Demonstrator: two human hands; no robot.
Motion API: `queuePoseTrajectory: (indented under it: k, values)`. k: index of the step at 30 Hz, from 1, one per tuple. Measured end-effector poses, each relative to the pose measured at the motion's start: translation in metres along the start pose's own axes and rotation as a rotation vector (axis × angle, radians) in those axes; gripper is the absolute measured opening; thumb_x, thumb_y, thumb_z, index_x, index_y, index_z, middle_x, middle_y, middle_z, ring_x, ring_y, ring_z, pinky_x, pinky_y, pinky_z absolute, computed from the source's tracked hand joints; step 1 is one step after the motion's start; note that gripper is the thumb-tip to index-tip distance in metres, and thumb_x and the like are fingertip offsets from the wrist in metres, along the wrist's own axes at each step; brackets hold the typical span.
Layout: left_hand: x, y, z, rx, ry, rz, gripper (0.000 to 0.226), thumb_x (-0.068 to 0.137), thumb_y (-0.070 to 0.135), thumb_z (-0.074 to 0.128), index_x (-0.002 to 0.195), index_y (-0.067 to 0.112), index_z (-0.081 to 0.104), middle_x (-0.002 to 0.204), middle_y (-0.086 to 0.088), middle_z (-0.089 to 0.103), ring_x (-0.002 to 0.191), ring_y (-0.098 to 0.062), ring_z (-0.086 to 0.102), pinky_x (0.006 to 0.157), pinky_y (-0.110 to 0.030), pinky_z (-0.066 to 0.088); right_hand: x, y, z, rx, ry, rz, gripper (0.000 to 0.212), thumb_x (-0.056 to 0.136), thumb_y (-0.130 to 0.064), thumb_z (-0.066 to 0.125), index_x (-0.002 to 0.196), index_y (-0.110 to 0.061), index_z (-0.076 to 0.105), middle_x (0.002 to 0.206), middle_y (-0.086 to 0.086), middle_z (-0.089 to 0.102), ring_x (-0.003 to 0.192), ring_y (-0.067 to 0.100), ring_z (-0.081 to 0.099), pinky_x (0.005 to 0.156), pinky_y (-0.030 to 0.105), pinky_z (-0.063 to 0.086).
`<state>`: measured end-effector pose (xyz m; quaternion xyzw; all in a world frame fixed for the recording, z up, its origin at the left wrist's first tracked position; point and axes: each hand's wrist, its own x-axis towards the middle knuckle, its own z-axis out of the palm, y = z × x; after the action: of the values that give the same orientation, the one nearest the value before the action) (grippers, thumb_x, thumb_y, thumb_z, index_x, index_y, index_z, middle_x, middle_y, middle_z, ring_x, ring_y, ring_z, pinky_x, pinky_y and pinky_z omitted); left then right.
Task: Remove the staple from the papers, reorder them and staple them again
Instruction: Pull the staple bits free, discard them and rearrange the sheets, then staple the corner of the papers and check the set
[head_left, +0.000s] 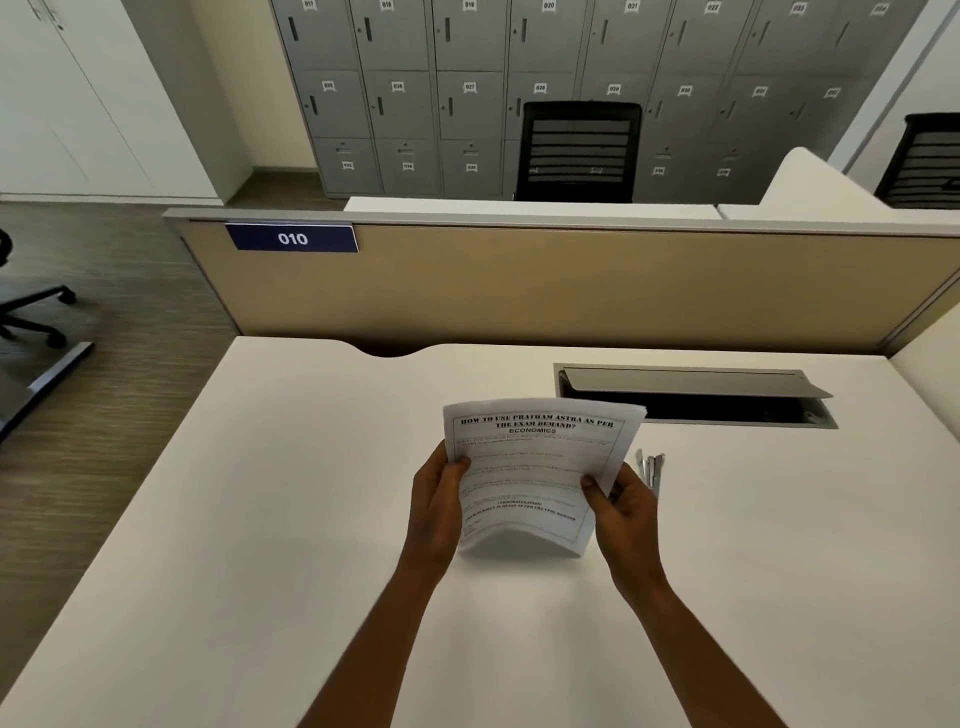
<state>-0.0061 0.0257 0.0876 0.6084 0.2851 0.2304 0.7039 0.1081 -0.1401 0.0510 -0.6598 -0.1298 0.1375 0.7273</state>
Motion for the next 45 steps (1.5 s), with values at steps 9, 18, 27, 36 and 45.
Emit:
queuePoseTrajectory:
  k: [9, 18, 27, 36, 45]
  values:
    - [0.005, -0.005, 0.002, 0.107, -0.063, 0.069, 0.024, 0.108, 0.026, 0.048, 0.125, 0.023, 0.065, 0.116, -0.004, 0.074, 0.110, -0.026, 0.071, 0.092, -0.057, 0.059, 0.009, 0.007, -0.009, -0.042, -0.036, -0.001, 0.029, 0.097, -0.001, 0.058, 0.123, -0.011, 0.061, 0.116, 0.005, 0.071, 0.107, 0.016, 0.068, 0.081, 0.023, 0.058]
    - [0.016, 0.009, -0.004, 0.095, -0.043, 0.085, 0.023, 0.107, 0.023, 0.049, 0.121, 0.021, 0.067, 0.111, -0.002, 0.076, 0.104, -0.021, 0.073, 0.089, -0.049, 0.062, 0.042, 0.001, -0.044, -0.112, 0.063, 0.079, 0.049, 0.104, -0.047, 0.040, 0.101, -0.007, 0.068, 0.102, 0.008, 0.075, 0.095, 0.023, 0.071, 0.085, 0.036, 0.056]
    - [0.023, 0.029, -0.012, 0.050, -0.076, 0.083, 0.025, 0.107, 0.021, 0.048, 0.123, 0.021, 0.067, 0.114, -0.002, 0.076, 0.105, -0.022, 0.074, 0.085, -0.038, 0.063, 0.100, 0.062, -0.106, -0.781, 0.364, 0.212, 0.042, 0.086, -0.034, 0.075, 0.107, 0.002, 0.064, 0.105, 0.018, 0.071, 0.106, 0.035, 0.064, 0.091, 0.038, 0.045]
    - [0.028, 0.025, -0.012, -0.025, -0.117, -0.009, 0.026, 0.106, 0.019, 0.048, 0.123, 0.018, 0.069, 0.116, -0.007, 0.076, 0.107, -0.025, 0.074, 0.084, -0.036, 0.062, 0.117, 0.091, -0.096, -1.010, 0.333, 0.359, 0.072, 0.077, -0.042, 0.082, 0.113, 0.015, 0.057, 0.113, 0.032, 0.061, 0.112, 0.045, 0.055, 0.091, 0.047, 0.048]
    - [0.036, 0.020, -0.017, -0.038, -0.115, -0.047, 0.026, 0.106, 0.020, 0.049, 0.123, 0.018, 0.069, 0.117, -0.007, 0.076, 0.109, -0.027, 0.073, 0.089, -0.041, 0.061, 0.126, 0.099, -0.088, -1.041, 0.357, 0.345, 0.042, 0.087, -0.032, 0.070, 0.092, 0.009, 0.064, 0.091, 0.028, 0.066, 0.091, 0.043, 0.063, 0.075, 0.041, 0.051]
